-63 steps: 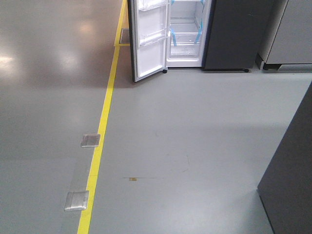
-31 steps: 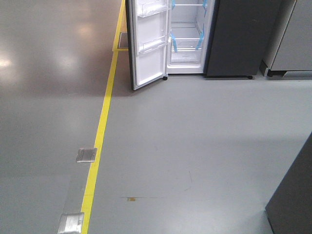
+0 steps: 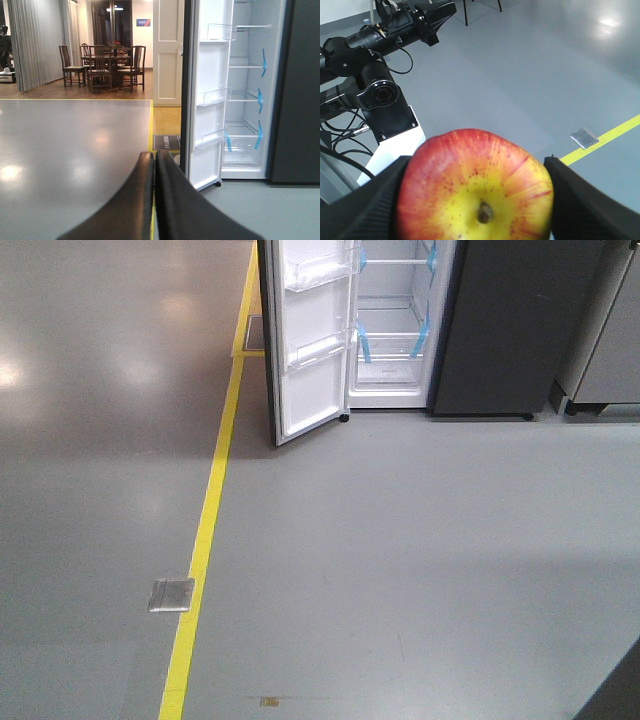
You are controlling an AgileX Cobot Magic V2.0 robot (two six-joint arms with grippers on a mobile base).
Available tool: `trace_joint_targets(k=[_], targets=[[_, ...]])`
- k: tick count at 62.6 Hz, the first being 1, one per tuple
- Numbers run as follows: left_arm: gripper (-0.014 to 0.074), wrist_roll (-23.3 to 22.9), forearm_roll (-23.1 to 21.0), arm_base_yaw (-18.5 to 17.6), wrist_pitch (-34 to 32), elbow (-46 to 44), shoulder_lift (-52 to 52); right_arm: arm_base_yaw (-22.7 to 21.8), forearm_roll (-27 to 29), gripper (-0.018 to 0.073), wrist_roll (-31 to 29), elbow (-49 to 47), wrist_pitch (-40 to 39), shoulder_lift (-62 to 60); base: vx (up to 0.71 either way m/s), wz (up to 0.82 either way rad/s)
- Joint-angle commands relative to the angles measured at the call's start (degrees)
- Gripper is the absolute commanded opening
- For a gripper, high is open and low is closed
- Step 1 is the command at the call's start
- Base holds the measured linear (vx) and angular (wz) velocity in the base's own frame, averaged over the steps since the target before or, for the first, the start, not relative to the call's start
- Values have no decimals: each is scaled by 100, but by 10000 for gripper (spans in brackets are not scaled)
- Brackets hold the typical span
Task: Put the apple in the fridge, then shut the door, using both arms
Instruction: 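Drive toward the open refrigerator carrying the apple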
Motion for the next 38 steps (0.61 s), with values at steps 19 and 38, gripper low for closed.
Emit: trace_joint_targets(k=[19, 38], targets=[[-6, -55, -68, -11, -441, 123, -85, -14, 292, 419, -29, -167, -287, 61, 30, 2], [-6, -55, -68, -11, -441, 123, -85, -14, 292, 419, -29, -167, -287, 61, 30, 2]])
